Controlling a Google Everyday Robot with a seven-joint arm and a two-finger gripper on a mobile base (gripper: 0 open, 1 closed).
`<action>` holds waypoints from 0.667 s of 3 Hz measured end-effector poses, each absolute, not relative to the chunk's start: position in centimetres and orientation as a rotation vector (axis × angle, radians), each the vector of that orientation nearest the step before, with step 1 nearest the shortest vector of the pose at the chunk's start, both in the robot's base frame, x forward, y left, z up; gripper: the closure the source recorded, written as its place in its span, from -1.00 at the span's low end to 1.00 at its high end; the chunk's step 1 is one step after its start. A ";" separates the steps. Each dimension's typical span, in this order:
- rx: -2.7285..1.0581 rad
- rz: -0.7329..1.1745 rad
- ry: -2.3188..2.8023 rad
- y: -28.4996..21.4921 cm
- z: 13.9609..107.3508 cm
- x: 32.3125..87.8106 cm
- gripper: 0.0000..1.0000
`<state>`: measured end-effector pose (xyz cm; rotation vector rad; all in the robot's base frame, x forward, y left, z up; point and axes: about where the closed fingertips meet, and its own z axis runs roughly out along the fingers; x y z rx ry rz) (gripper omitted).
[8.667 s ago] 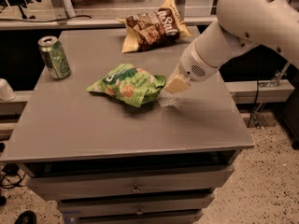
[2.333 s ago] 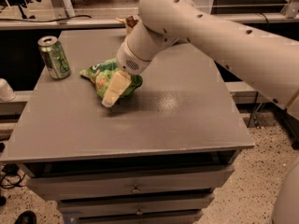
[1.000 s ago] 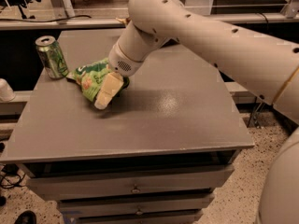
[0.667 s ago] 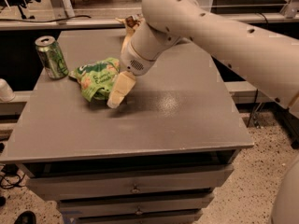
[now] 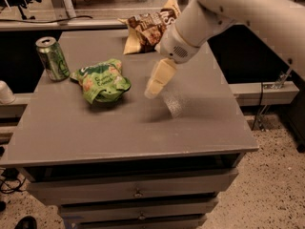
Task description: Move green rice chip bag near green can
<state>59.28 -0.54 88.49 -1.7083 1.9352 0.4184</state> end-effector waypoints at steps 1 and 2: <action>-1.660 0.448 1.901 -6.9 91.2 58.6 -1.00; -1.576 0.510 1.834 -14.0 94.3 57.4 -1.00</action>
Offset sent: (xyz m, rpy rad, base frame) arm -0.0354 -0.2310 0.0812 0.2693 -0.0582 -0.0624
